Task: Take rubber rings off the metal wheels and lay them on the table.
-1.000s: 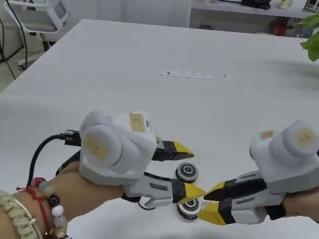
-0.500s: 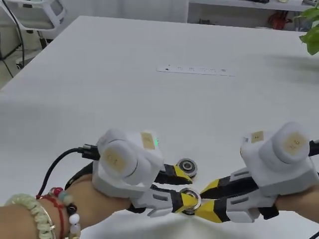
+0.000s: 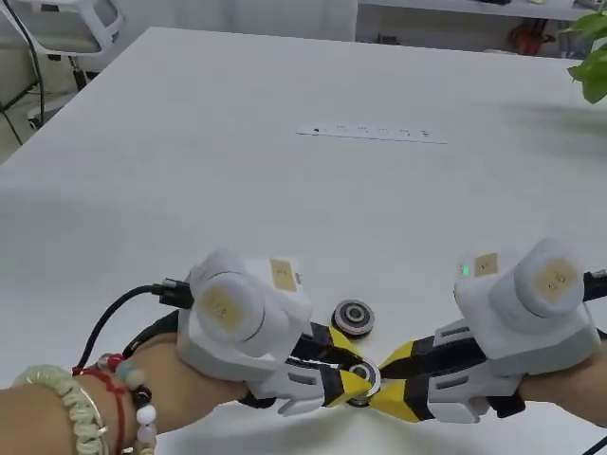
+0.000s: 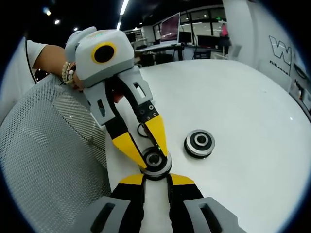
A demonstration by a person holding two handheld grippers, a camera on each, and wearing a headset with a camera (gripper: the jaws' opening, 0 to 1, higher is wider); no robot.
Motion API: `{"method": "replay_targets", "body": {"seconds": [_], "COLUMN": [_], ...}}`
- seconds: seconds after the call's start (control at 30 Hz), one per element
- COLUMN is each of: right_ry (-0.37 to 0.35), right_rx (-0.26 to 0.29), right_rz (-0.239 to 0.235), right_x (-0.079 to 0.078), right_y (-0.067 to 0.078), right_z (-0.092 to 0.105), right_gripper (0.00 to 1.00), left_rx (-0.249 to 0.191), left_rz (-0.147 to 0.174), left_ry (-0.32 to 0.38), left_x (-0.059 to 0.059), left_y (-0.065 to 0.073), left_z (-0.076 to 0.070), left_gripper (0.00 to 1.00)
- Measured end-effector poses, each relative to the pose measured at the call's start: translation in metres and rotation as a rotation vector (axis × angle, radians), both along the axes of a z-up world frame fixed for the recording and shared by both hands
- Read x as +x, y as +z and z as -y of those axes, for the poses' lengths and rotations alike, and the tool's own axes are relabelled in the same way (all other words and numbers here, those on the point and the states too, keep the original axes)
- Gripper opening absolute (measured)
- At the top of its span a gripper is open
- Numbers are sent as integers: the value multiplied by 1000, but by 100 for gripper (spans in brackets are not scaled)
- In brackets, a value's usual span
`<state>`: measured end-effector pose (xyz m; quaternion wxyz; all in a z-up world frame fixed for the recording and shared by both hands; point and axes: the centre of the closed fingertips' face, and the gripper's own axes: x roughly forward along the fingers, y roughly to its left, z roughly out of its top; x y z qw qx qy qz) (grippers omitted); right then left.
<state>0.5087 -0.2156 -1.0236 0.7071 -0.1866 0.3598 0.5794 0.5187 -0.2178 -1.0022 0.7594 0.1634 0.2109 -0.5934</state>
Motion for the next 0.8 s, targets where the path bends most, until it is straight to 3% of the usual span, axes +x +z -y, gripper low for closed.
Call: {"method": "replay_targets", "body": {"seconds": [0.1, 0.2, 0.3, 0.33, 0.47, 0.63, 0.77, 0.8], "right_ry": [9, 28, 13, -20, -102, -253, -295, -304], "right_rx": [-11, -20, -20, -24, -9, 53, 83, 125], "right_rz": [0, 36, 33, -1, -41, -200, -237, -255], "right_x": [0, 1, 4, 4, 13, 17, 18, 19], "right_y": [-1, -1, -1, -2, -2, 4, 8, 13], "right_z": [1, 2, 2, 3, 4, 7, 8, 4], "right_gripper": [8, 3, 0, 0, 0, 0, 0, 0], "left_rx": [-5, -7, -11, -15, -13, -8, -6, -6], "left_rz": [-8, -9, -8, -11, -8, 0, 4, 3], "left_ry": [5, 7, 5, 6, 13, 14, 13, 14], "left_x": [0, 0, 0, 0, 1, 1, 2, 2], "left_y": [0, 0, 1, 1, 1, 1, 1, 1], "left_z": [-1, -1, -2, -2, -3, -4, -5, -5], "left_gripper": [14, 14, 14, 14, 14, 14, 14, 14]}}
